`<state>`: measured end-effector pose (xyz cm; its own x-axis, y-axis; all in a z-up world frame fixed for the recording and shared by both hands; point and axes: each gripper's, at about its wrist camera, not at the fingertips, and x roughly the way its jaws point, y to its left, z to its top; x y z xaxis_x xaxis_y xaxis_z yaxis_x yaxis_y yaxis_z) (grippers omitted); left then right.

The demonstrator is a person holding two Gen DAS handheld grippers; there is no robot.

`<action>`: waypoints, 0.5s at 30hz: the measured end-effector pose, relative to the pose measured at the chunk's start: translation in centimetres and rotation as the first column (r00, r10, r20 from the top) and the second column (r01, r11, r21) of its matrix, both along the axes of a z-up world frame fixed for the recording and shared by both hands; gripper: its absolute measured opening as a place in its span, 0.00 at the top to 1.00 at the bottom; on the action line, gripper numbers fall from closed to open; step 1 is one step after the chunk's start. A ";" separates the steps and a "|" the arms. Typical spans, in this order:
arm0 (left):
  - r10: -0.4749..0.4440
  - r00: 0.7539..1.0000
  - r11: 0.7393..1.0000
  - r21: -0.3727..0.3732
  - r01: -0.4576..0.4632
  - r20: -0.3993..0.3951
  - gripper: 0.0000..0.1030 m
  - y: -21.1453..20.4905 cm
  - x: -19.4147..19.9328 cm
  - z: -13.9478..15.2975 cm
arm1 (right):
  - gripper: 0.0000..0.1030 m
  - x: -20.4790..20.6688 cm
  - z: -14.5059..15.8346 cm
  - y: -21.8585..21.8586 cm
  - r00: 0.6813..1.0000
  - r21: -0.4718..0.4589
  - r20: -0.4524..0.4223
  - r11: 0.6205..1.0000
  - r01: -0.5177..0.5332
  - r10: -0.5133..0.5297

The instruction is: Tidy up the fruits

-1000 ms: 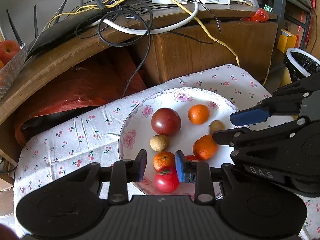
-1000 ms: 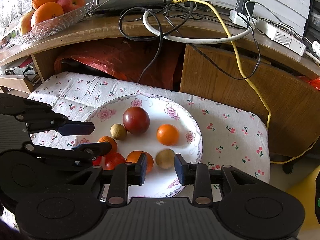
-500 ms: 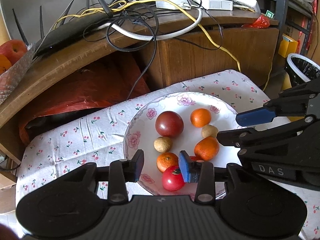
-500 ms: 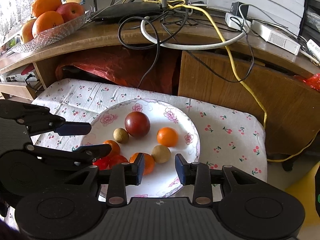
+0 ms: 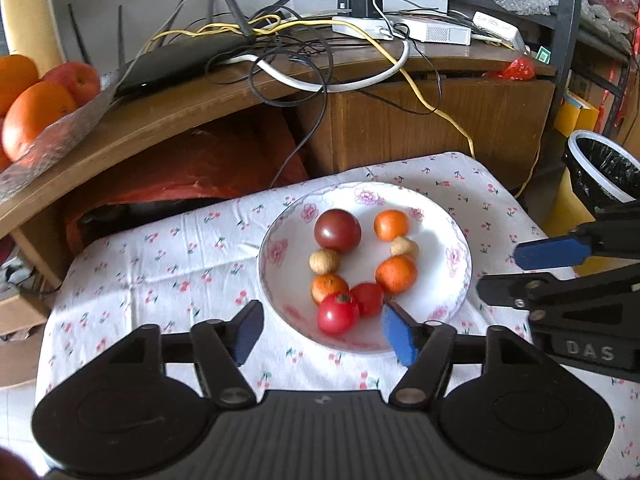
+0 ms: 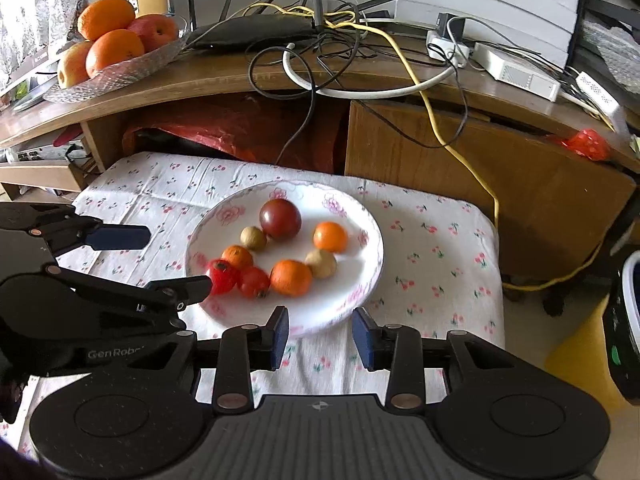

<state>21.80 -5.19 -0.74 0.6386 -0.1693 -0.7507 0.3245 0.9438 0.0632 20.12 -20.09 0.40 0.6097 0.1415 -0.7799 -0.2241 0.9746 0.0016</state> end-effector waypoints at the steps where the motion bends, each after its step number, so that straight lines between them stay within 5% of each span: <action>1: 0.007 1.000 1.000 -0.003 -0.007 -0.001 0.22 0.1 -0.4 0.1 | 0.68 -0.5 0.1 0.1 1.000 0.003 -0.002 1.000 0.004 -0.004; 6: 0.037 0.999 0.998 -0.053 -0.036 0.000 0.14 1.0 -2.5 0.8 | 0.67 -2.7 0.4 0.5 1.000 0.027 -0.010 0.999 0.021 -0.020; 11: 0.068 0.997 0.998 -0.002 -0.068 0.043 0.03 1.1 -4.4 1.1 | 0.67 -4.5 0.5 0.7 0.999 0.049 -0.020 0.998 0.043 -0.042; 15: 0.088 0.995 0.996 -0.002 -0.088 0.039 0.03 1.5 -5.6 1.0 | 0.67 -5.5 0.5 0.6 0.998 0.063 -0.023 0.996 0.067 -0.066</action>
